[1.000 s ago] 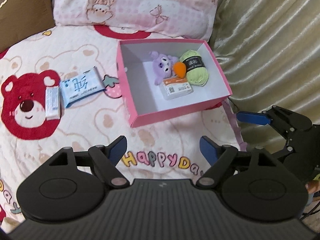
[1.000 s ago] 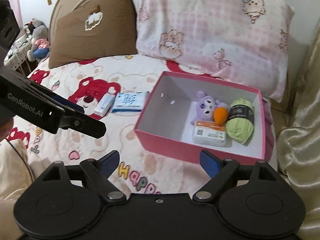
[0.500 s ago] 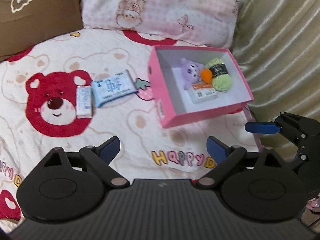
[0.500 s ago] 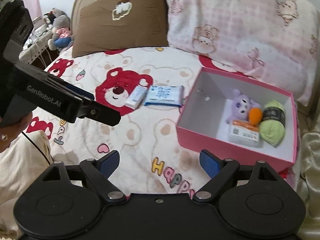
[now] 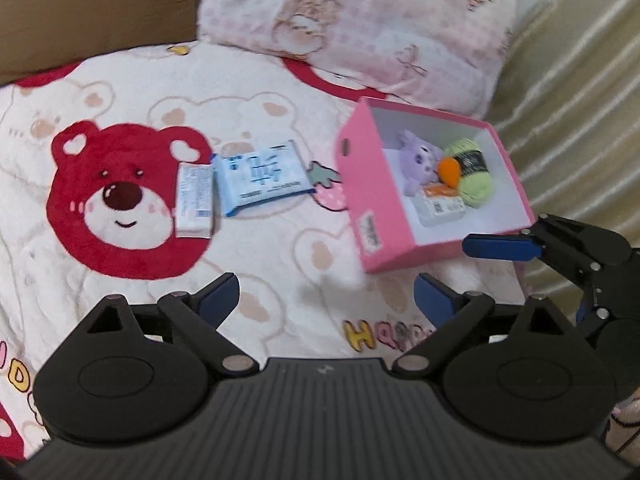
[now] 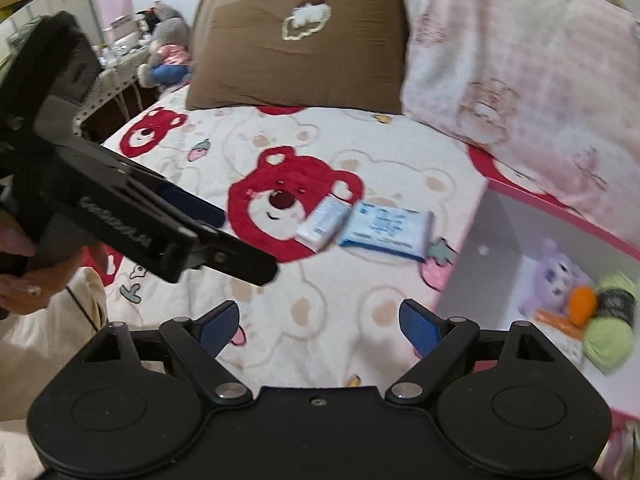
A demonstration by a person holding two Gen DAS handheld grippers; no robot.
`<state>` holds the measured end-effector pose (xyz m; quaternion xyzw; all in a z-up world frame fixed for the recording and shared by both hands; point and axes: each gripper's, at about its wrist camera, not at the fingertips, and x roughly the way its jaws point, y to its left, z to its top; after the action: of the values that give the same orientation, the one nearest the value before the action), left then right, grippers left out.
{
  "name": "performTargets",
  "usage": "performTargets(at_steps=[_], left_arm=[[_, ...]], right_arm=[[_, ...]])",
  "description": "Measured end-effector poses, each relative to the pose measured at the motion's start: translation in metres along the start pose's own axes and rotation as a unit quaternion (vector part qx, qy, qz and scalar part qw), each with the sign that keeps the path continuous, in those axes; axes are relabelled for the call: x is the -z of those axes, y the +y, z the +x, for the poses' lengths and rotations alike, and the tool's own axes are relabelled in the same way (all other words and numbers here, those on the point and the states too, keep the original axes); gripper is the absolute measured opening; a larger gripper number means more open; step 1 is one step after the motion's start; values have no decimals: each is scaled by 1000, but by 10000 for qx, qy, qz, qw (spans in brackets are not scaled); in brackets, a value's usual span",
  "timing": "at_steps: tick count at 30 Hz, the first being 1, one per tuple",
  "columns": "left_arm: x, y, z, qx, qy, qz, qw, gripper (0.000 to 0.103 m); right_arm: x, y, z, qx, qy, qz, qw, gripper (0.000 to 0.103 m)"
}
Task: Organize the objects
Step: 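Move the left gripper toward the white box and wipes packet, then lower the left gripper and close it on the small white box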
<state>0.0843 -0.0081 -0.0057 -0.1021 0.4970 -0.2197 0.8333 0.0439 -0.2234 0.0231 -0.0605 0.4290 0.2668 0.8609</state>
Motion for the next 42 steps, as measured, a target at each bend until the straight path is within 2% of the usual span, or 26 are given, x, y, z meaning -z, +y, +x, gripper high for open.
performTargets(at_steps=[4, 7, 9, 11, 15, 21, 28, 31, 36, 42], left_arm=[[1, 26, 11, -3, -151, -93, 9998, 95], [0, 45, 16, -7, -420, -171, 9990, 95], [0, 55, 20, -253, -531, -142, 9982, 95], [2, 59, 23, -477, -601, 96, 9970, 95], [4, 72, 31, -675, -658, 225, 9953, 95], [12, 92, 52, -690, -557, 111, 9960, 95], [20, 98, 67, -531, -875, 139, 9947, 94], [23, 103, 75, -407, -969, 43, 9945, 93], [22, 102, 90, -648, -1034, 169, 9924, 91], [21, 106, 101, -648, -1153, 149, 9911, 91]], right_arm=[[-7, 1, 20, -122, -113, 23, 9999, 90], [-7, 8, 35, 157, -270, -283, 9991, 90], [-8, 11, 45, 215, -312, -394, 9985, 90], [-10, 10, 53, 58, -321, -226, 9992, 90], [-13, 9, 69, -178, -415, -20, 9990, 90], [-9, 15, 105, -1, -491, -320, 9983, 90], [1, 21, 138, -165, -471, -253, 9984, 90], [2, 22, 153, -79, -422, -161, 9989, 90], [4, 17, 172, -266, -526, 117, 9982, 89], [5, 18, 192, -215, -709, 117, 9972, 86]])
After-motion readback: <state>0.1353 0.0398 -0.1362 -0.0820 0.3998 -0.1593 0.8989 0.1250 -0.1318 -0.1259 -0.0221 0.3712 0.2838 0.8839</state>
